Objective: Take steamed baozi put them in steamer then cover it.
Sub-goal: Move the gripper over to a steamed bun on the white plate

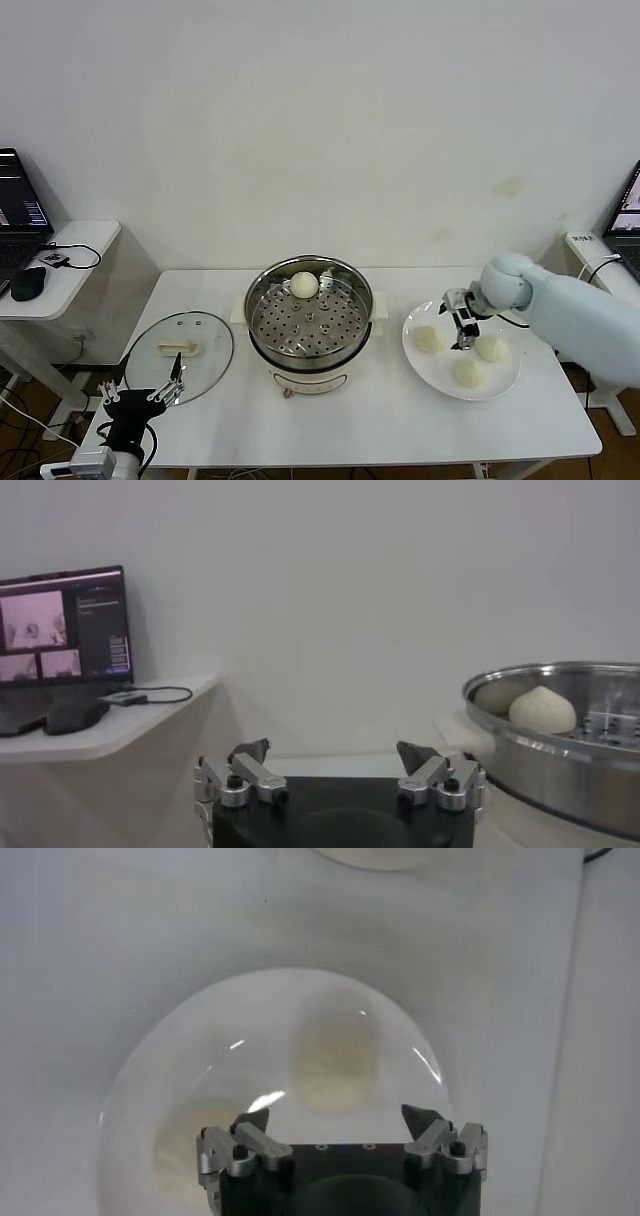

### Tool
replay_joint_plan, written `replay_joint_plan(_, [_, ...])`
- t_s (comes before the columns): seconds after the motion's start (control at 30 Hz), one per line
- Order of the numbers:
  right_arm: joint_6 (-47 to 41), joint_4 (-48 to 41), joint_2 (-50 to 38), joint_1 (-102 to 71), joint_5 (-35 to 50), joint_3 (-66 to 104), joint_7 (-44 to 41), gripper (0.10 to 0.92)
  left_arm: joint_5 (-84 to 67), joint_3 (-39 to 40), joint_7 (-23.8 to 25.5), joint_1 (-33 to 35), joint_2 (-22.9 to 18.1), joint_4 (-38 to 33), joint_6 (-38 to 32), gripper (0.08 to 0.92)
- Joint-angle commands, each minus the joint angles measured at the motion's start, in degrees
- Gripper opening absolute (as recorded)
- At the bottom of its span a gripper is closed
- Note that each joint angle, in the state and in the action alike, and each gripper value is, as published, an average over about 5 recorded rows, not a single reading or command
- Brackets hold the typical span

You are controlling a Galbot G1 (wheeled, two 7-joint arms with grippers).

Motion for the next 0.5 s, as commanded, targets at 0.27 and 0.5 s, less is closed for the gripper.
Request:
replay_joint_plan(0.27, [1.3, -8.0, 6.2, -5.1, -3.9, 4.4, 1.6, 0.823, 0.2, -0.6, -0.1, -0.1, 0.1, 0.2, -0.1, 0.823])
replay_joint_plan(0.5, [1.8, -10.2, 7.4, -5.3, -4.8, 5.2, 2.2, 0.822, 0.2, -0.6, -0.2, -0.3, 0.0, 0.2, -0.1, 0.823])
